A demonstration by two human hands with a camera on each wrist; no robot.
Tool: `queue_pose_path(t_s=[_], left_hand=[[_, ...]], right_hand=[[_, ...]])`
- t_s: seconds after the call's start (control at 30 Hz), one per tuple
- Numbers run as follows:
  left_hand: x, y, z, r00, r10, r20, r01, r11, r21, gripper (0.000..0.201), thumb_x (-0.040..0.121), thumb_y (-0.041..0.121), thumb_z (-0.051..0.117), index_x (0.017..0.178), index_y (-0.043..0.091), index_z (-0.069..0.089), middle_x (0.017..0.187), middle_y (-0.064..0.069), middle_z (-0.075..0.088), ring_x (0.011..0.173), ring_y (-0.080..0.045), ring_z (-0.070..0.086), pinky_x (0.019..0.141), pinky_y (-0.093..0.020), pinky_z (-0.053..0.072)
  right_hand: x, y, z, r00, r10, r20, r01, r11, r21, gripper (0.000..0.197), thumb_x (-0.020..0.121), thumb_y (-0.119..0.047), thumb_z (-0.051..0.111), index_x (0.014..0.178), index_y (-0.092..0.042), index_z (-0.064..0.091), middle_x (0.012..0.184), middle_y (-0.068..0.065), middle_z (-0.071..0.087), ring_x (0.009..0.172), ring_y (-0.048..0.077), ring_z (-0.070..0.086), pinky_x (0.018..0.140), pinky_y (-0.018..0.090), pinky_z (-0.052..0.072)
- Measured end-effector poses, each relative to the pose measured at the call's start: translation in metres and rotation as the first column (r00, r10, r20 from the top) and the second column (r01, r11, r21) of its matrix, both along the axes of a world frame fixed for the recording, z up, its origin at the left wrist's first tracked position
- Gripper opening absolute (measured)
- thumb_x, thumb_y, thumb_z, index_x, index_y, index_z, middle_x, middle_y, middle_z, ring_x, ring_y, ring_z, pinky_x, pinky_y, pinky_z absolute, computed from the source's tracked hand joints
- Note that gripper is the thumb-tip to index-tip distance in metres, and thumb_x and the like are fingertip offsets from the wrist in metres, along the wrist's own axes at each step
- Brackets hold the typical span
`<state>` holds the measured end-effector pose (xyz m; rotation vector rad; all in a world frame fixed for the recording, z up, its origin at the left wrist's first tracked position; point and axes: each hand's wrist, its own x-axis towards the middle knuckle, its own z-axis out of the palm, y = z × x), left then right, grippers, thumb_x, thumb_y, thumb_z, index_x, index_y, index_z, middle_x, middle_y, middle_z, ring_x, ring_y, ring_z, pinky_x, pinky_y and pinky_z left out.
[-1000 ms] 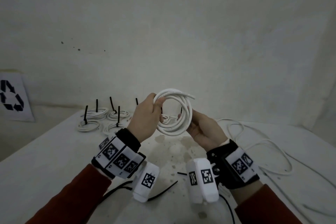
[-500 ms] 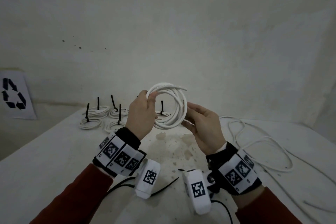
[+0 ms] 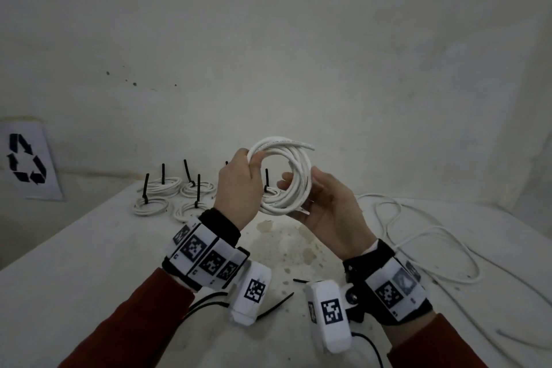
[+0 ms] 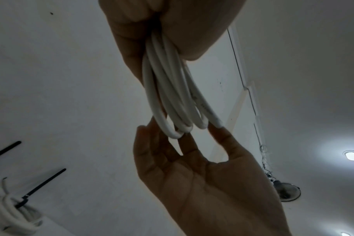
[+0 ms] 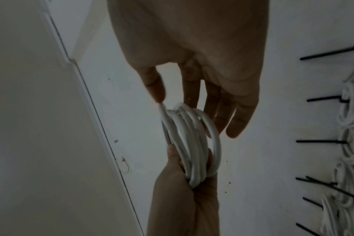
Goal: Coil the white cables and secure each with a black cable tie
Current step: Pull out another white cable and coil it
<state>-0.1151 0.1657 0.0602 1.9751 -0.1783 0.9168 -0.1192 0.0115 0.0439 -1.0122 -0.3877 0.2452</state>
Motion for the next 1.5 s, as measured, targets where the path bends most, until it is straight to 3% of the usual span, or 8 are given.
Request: queue_pose_path(t_s=[0.2,0.5,0.67,0.83,0.97,1.1,1.27,1.5], left_hand=[[-0.004,-0.005,0.0,0.999,0.034,0.0,-0.034,0.998,0.047,0.037,0.098,0.038,0.032,0.088,0.006,0.048,0.064,-0.004,0.052,0.062,-0.033,0.061,0.061,-0.044,0.048],[0.004,-0.016,-0.016,0.996,0.056,-0.063,-0.062,0.994,-0.093,0.037,0.1,0.035,0.032,0.088,0.005,0.049,0.07,-0.011,0.057,0.068,-0.031,0.06,0.06,-0.035,0.044],[0.005,-0.016,-0.019,0.994,0.015,-0.11,-0.033,0.987,-0.159,0.034,0.1,0.034,0.034,0.085,0.007,0.047,0.066,-0.009,0.055,0.059,-0.025,0.06,0.057,-0.037,0.047],[0.003,-0.019,-0.027,0.99,-0.052,-0.129,0.016,0.963,-0.268,0.031,0.101,0.032,0.035,0.081,0.01,0.046,0.065,-0.004,0.053,0.047,-0.005,0.053,0.044,-0.014,0.039],[0.004,-0.018,-0.042,0.953,-0.283,-0.107,0.221,0.892,-0.394,0.028,0.101,0.029,0.038,0.084,0.009,0.049,0.061,0.002,0.049,0.052,-0.006,0.052,0.059,-0.025,0.044],[-0.001,-0.001,-0.042,0.78,-0.593,-0.201,0.444,0.75,-0.491,0.011,0.095,0.015,0.052,0.088,0.008,0.054,0.065,0.0,0.058,0.062,-0.011,0.06,0.07,-0.031,0.05],[-0.001,0.011,-0.03,0.746,-0.616,-0.253,0.459,0.752,-0.473,0.03,0.093,0.017,0.055,0.121,0.012,0.045,0.075,-0.001,0.062,0.063,-0.017,0.063,0.07,-0.038,0.052],[0.0,0.011,-0.032,0.729,-0.67,-0.137,0.457,0.627,-0.631,0.017,0.101,0.023,0.039,0.106,0.02,0.054,0.069,-0.003,0.054,0.049,-0.013,0.048,0.058,-0.031,0.052]], right_hand=[[0.003,-0.003,-0.002,0.978,-0.108,0.176,0.139,0.974,-0.177,0.023,0.089,-0.009,0.06,0.107,0.002,0.067,0.093,0.007,0.073,0.09,0.018,0.069,0.077,0.023,0.054],[-0.001,0.019,-0.021,0.898,-0.436,0.055,0.436,0.9,0.02,0.023,0.089,-0.017,0.064,0.103,0.001,0.063,0.092,0.017,0.072,0.079,0.022,0.069,0.068,0.028,0.057],[0.002,0.018,-0.016,0.956,-0.291,0.024,0.292,0.956,-0.009,0.02,0.095,-0.017,0.055,0.095,-0.002,0.068,0.081,0.006,0.072,0.073,0.012,0.068,0.069,0.024,0.056],[0.003,0.021,-0.011,0.981,-0.178,-0.078,0.188,0.971,0.147,0.028,0.099,-0.016,0.044,0.089,0.002,0.062,0.07,0.005,0.064,0.065,0.012,0.062,0.065,0.024,0.054],[0.006,0.016,-0.009,0.975,-0.213,-0.064,0.219,0.969,0.117,0.025,0.099,-0.016,0.045,0.09,0.002,0.06,0.069,0.006,0.06,0.054,0.011,0.058,0.059,0.026,0.053],[0.014,0.009,-0.015,0.954,-0.301,0.003,0.301,0.953,0.047,0.024,0.098,-0.014,0.05,0.118,-0.002,0.05,0.074,0.006,0.061,0.053,0.01,0.053,0.055,0.025,0.049],[0.014,0.008,-0.015,0.942,-0.315,0.119,0.332,0.93,-0.159,0.01,0.097,-0.015,0.052,0.099,-0.006,0.057,0.073,0.005,0.062,0.049,0.009,0.048,0.049,0.023,0.042],[0.015,0.01,-0.015,0.944,-0.283,0.17,0.317,0.922,-0.224,0.021,0.096,-0.015,0.054,0.109,0.002,0.057,0.08,0.009,0.067,0.053,0.011,0.053,0.051,0.022,0.047]])
